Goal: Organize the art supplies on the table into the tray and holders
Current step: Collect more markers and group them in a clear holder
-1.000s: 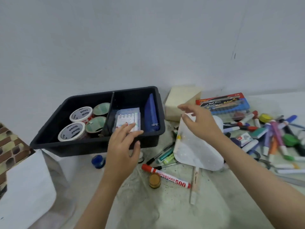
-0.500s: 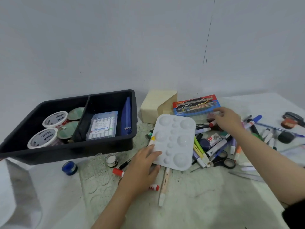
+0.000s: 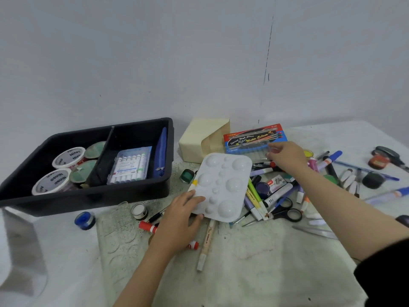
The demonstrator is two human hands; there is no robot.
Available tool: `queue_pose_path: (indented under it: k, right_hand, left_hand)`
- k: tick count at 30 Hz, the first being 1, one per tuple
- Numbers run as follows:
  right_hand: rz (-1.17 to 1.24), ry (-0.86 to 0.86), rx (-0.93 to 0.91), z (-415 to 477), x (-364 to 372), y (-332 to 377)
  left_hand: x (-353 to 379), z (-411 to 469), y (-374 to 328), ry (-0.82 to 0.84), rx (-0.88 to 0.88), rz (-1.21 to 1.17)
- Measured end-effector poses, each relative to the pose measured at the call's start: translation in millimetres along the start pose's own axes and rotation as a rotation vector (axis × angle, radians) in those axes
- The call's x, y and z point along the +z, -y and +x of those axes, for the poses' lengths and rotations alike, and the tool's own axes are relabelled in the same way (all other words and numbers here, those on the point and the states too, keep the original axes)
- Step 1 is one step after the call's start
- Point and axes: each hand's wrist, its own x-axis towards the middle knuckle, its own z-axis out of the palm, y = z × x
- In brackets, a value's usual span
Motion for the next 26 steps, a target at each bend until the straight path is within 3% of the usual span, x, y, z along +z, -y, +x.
queue_pose_path:
  k: [26]
  right_hand:
    - [0.280,-0.089,0.029,-3.9,-4.4,-12.8]
  left_hand:
    - [4.9,-3.3,-12.0,-0.028,-0.083,0.009]
